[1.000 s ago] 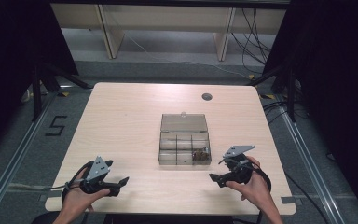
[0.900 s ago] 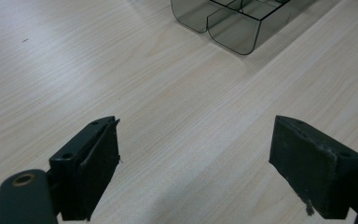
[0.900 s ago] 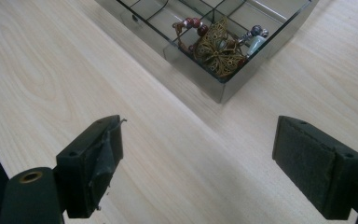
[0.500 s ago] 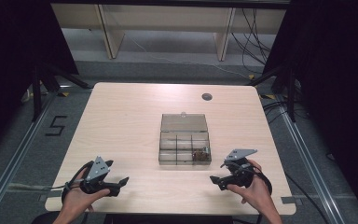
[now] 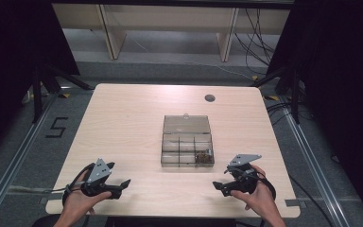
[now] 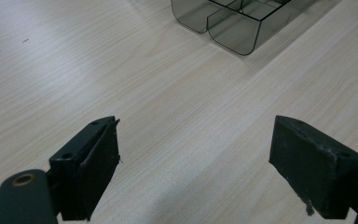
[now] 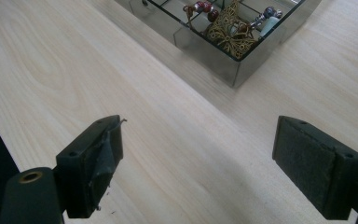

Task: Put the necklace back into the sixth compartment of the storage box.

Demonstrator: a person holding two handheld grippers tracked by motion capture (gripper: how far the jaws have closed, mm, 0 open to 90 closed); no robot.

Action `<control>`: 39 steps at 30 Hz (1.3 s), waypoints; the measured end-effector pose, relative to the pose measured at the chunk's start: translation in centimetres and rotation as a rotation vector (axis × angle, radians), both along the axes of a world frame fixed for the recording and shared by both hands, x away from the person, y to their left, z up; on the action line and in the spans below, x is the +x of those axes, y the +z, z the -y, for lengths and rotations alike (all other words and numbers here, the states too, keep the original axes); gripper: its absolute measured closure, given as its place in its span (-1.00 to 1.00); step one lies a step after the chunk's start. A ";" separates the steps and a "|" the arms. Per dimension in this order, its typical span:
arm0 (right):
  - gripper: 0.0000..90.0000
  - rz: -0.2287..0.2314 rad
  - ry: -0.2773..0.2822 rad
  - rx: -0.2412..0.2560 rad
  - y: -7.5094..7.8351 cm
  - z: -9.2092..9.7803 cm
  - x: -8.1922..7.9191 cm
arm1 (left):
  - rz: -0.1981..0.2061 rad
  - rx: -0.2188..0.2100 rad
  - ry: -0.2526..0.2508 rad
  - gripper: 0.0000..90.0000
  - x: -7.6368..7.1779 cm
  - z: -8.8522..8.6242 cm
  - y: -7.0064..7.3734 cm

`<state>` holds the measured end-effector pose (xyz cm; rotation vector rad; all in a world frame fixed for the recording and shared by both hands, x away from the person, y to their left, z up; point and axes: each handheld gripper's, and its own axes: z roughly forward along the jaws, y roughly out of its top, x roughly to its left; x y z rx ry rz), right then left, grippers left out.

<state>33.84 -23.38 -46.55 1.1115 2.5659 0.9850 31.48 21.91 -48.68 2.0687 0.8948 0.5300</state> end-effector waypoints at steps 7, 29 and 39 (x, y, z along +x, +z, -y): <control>-0.62 -0.011 -0.015 -0.003 -0.2 0.4 -0.5 | 0.001 0.001 -0.001 -0.66 0.0 0.0 0.0; -0.63 -0.001 -0.043 0.037 -1.3 1.2 -2.1 | 0.009 -0.003 -0.012 -0.66 0.0 0.0 0.0; -0.63 0.017 -0.033 0.034 -2.0 1.4 -2.8 | 0.011 0.005 -0.011 -0.66 0.0 0.1 0.1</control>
